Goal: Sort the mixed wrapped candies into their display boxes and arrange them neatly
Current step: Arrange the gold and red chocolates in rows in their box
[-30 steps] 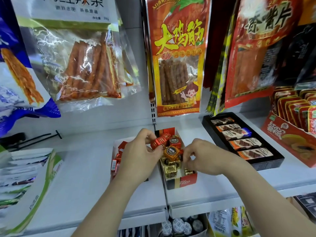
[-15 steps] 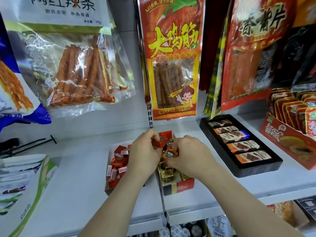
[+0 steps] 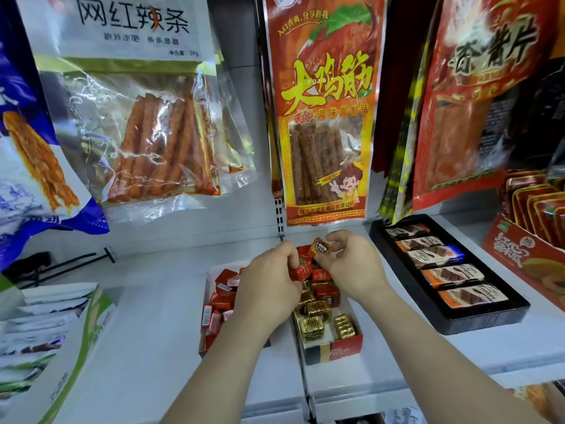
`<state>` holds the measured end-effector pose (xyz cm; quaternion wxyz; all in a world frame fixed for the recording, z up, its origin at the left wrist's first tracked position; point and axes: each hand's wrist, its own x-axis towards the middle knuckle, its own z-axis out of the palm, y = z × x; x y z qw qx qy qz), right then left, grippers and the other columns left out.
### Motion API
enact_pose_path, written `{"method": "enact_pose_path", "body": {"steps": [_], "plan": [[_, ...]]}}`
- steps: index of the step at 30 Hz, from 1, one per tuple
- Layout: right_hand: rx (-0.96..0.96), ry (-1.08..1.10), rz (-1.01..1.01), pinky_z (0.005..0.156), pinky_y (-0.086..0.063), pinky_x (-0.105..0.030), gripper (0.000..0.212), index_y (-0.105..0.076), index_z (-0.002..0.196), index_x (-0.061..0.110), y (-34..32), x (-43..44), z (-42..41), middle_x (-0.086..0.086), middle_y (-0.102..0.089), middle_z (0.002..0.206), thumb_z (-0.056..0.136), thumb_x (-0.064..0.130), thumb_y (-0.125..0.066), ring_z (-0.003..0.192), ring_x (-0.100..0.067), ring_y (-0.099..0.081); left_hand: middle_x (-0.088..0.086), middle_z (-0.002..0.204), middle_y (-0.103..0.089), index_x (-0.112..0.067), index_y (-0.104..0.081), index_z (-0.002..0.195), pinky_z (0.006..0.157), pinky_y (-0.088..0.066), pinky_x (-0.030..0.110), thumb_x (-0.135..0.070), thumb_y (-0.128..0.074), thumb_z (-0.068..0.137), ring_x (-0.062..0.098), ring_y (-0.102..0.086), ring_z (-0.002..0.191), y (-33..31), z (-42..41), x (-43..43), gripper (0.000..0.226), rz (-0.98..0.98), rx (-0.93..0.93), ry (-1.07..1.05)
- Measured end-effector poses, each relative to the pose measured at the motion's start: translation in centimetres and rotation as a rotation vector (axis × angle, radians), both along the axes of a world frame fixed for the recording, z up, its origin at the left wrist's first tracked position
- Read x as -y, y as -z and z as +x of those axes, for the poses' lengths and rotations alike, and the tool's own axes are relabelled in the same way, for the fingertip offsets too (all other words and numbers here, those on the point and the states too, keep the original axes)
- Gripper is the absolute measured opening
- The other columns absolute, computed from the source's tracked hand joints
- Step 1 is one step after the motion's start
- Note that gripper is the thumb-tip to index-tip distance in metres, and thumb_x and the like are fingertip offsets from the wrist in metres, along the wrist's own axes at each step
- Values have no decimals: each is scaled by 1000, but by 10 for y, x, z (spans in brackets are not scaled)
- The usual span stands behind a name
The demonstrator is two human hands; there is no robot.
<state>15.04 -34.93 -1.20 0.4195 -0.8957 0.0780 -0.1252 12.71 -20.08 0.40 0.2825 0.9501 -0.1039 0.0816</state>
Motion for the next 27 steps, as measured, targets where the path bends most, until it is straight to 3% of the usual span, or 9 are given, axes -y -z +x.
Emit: {"method": "enact_pose_path", "body": {"steps": [6, 12, 18, 22, 25, 27], "plan": [[-10, -16, -22, 83, -47, -27, 38, -63, 119, 18, 7, -4, 9, 2, -65, 115, 82, 27, -70, 106, -18, -60, -12, 86, -59, -30, -50, 84, 60, -45, 20, -14, -71, 78, 6, -54, 78, -1, -2, -7, 27, 73, -69, 62], [-66, -17, -100, 76, -51, -31, 14, -62, 91, 26, 6, 5, 14, 2, -67, 102, 83, 16, -62, 95, -20, -61, -9, 80, -57, -28, -48, 81, 52, -38, 20, -8, -69, 77, 7, -53, 71, 3, -1, 0, 29, 11, -44, 39], [-68, -93, -36, 80, -55, -39, 18, -67, 100, 23, 3, 4, 13, 2, -66, 95, 84, 16, -60, 91, -20, -63, -8, 82, -58, -26, -52, 77, 57, -46, 25, -3, -66, 76, 9, -54, 74, 3, 2, 1, 27, 18, -62, 37], [-78, -184, 10, 85, -53, -37, 19, -66, 103, 20, -3, 10, 7, 2, -65, 101, 85, 15, -62, 96, -19, -63, -10, 89, -57, -30, -54, 78, 56, -39, 21, -7, -66, 78, 10, -53, 78, 0, 1, -1, 27, 41, -136, 48], [-126, -295, -78, 73, -51, -25, 6, -66, 87, 19, -22, 19, -5, 3, -67, 91, 82, 20, -69, 84, -13, -63, -12, 94, -54, -34, -56, 79, 58, -35, 19, -13, -66, 80, 9, -50, 79, -10, -3, -5, 24, 56, -77, 72], [-230, -414, -144, 61, -47, -20, 9, -68, 79, 18, -40, 28, -19, 5, -66, 76, 80, 26, -74, 67, -7, -59, -16, 92, -57, -33, -60, 82, 61, -40, 17, -20, -68, 82, 6, -53, 81, -18, -9, -9, 16, 77, -83, 111]]}}
